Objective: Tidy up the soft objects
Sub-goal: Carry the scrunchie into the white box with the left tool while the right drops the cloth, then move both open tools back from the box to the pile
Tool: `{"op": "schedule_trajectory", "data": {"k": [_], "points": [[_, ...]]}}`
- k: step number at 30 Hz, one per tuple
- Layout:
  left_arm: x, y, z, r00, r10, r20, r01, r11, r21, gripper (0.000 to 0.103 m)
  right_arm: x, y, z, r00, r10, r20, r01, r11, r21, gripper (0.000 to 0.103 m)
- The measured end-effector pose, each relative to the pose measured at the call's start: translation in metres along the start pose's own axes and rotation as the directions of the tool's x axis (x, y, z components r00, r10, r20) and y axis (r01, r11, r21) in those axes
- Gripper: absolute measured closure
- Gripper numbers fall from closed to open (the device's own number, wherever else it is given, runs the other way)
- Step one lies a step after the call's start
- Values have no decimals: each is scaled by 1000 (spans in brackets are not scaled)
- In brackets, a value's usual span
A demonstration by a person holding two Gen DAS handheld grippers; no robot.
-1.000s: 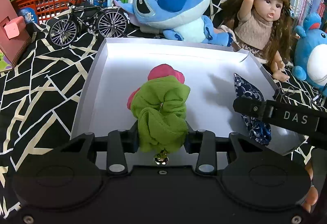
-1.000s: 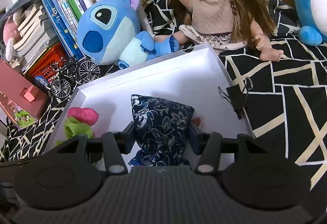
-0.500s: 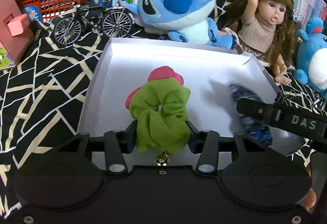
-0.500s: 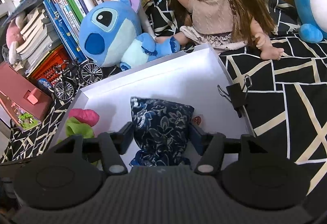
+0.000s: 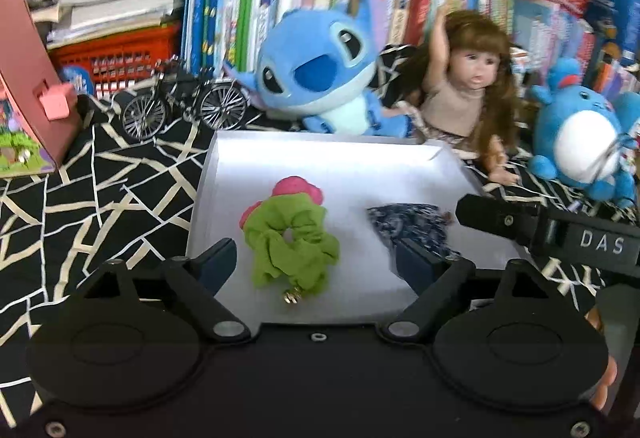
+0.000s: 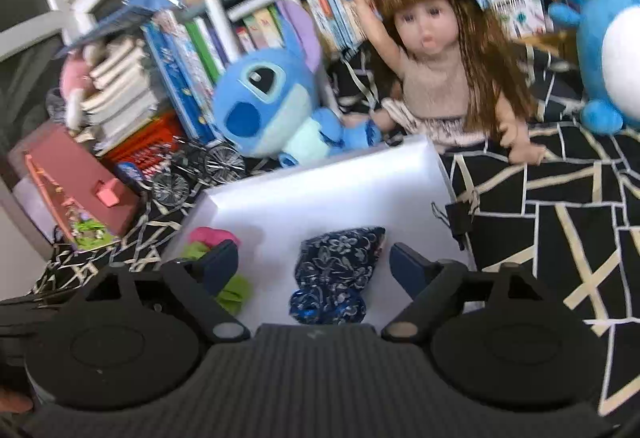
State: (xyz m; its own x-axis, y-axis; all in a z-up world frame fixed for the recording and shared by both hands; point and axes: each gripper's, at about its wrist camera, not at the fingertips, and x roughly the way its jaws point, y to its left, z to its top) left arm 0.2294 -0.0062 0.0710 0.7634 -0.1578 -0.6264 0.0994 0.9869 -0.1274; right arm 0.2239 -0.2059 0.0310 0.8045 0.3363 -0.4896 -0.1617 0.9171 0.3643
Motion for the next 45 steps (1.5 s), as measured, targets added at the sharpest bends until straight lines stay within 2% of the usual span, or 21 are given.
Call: {"op": "schedule_trajectory", "data": {"k": [6, 12, 18, 28, 35, 45], "points": [[-38, -6, -23, 998, -36, 52, 34, 999, 26, 14, -43, 6, -15, 996, 41, 75, -36, 997, -61, 8], [-69, -11, -53, 992, -77, 103, 73, 996, 46, 11, -78, 9, -38, 988, 51, 144, -34, 992, -119, 2], [-88, -18, -82, 989, -102, 109, 95, 993, 63, 11, -101, 10, -64, 982, 54, 180, -26, 987, -158, 0], [-107, -14, -125, 989, -109, 101, 106, 994, 40, 11, -129, 9, -103, 977, 24, 213, 20, 979, -203, 0], [-111, -12, -153, 991, -119, 61, 118, 993, 22, 11, -145, 7, -132, 974, -5, 227, 57, 974, -221, 0], [-118, -22, -172, 992, -107, 68, 102, 992, 72, 11, -151, 5, -160, 980, -19, 197, 66, 970, -234, 0]]}}
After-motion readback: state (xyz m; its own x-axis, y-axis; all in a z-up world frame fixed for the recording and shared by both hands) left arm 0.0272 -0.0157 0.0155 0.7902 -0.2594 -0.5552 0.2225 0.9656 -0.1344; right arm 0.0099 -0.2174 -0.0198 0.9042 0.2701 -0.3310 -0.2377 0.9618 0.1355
